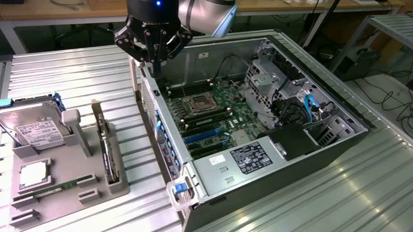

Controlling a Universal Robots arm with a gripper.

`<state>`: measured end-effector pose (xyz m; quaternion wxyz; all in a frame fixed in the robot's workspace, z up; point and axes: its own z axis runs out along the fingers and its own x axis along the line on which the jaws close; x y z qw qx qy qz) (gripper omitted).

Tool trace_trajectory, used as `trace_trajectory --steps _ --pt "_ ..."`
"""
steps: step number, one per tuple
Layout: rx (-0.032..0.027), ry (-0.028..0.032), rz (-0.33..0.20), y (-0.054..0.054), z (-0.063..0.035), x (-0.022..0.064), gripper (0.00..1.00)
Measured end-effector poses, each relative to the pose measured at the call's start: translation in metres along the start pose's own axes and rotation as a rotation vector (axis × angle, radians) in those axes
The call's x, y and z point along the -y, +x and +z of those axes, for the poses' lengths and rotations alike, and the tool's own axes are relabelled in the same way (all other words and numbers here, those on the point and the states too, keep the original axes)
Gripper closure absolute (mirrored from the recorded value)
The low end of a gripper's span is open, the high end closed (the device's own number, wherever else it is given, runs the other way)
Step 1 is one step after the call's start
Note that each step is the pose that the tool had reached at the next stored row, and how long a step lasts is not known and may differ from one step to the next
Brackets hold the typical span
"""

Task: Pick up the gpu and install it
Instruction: 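Reach for the gpu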

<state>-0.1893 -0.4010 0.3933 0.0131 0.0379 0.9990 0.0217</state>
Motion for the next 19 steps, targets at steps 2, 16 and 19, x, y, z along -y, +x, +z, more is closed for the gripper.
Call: trace_trajectory --steps 2,16,19 --pt "0.0 -0.0001 0.0 0.002 0.0 0.0003 0.89" --pt "0.0 0.0 0.0 0.012 -0.0004 0.0024 0.89" --pt "0.0 0.0 0.0 0.014 -0.0005 0.0029 0.89"
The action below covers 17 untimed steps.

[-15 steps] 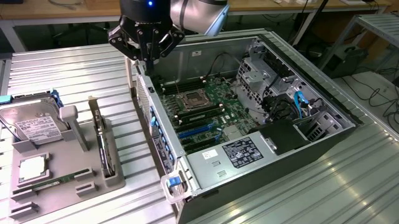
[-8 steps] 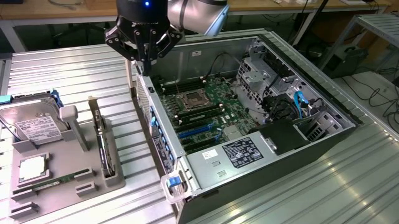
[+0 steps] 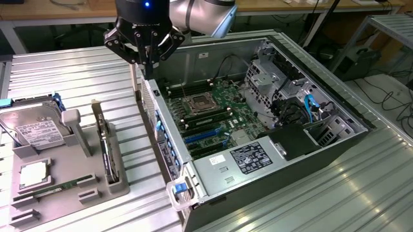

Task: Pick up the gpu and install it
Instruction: 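Reach for the gpu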

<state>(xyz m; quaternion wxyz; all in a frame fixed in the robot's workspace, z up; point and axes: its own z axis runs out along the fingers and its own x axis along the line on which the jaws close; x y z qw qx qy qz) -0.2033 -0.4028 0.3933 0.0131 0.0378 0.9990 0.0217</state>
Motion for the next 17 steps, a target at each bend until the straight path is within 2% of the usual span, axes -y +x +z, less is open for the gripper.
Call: trace_trajectory --steps 17 --pt "0.0 0.0 0.0 0.017 -0.0006 0.004 0.89"
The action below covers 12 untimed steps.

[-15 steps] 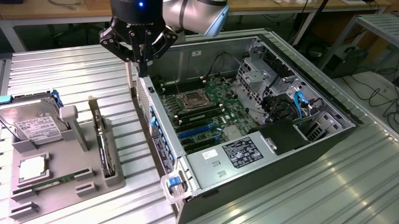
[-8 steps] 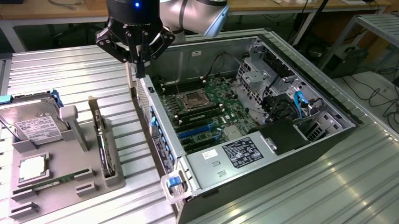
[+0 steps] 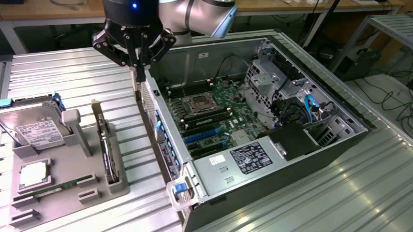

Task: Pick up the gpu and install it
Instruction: 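Reach for the gpu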

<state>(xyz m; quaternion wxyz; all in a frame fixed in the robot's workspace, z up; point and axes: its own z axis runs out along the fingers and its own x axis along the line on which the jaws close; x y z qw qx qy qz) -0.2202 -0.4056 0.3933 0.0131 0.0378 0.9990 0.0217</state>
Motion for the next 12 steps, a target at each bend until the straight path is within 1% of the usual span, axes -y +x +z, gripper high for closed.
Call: trace_trajectory --steps 12 --pt "0.0 0.0 0.0 0.0103 -0.0004 0.0024 0.89"
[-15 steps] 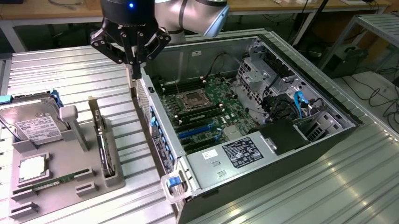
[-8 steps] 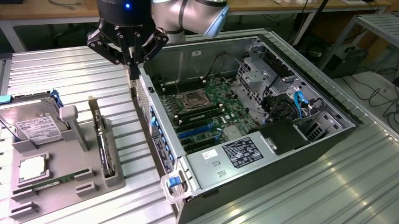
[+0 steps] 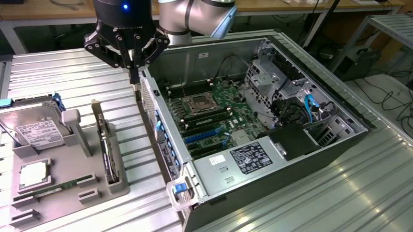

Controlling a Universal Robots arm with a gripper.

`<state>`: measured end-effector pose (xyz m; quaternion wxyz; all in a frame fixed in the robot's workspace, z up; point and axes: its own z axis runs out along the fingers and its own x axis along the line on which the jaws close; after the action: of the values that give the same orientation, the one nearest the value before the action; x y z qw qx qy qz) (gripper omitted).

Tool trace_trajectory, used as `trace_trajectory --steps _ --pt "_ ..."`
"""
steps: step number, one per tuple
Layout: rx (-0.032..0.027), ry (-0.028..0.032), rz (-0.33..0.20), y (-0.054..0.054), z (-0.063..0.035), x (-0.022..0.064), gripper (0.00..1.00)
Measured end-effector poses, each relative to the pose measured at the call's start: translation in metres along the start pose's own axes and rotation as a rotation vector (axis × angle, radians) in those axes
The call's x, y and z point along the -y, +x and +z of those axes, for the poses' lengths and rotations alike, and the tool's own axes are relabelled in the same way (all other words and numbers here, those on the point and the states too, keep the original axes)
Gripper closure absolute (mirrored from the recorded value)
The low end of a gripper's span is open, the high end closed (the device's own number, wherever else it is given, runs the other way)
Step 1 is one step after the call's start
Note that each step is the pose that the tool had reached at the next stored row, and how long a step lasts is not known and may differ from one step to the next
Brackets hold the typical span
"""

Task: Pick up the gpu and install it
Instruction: 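Reach for the gpu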

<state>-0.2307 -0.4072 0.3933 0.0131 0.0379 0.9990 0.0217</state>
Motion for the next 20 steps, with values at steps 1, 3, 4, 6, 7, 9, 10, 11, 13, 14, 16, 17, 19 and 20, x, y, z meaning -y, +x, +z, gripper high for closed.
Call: trace_trajectory --steps 1,3,4,6,7,9,10,11,13,14,16,17,19,20 --pt "0.0001 0.0 0.0 0.001 0.0 0.0001 0.89" --pt "0.0001 0.0 0.0 0.002 0.0 0.0004 0.89" --pt "0.0 0.0 0.0 0.003 -0.0001 0.0006 0.89" --pt "0.0001 0.0 0.0 0.004 -0.0001 0.0009 0.89" --pt "0.0 0.0 0.0 0.005 -0.0001 0.001 0.89" --pt "0.0001 -0.0001 0.0 0.006 -0.0002 0.0013 0.89" --pt "0.0 0.0001 0.0 0.007 -0.0002 0.0015 0.89" --pt "0.0 0.0 0.0 0.008 -0.0003 0.0016 0.89" --pt "0.0 0.0 0.0 0.009 -0.0003 0.0019 0.89" --pt "0.0 0.0 0.0 0.01 -0.0003 0.002 0.89" --pt "0.0 0.0 0.0 0.011 -0.0004 0.0022 0.89" --pt "0.0 0.0 0.0 0.012 -0.0004 0.0023 0.89" --pt "0.0001 0.0 0.0 0.013 -0.0004 0.0026 0.89" --pt "0.0001 -0.0001 0.0 0.014 -0.0004 0.0027 0.89"
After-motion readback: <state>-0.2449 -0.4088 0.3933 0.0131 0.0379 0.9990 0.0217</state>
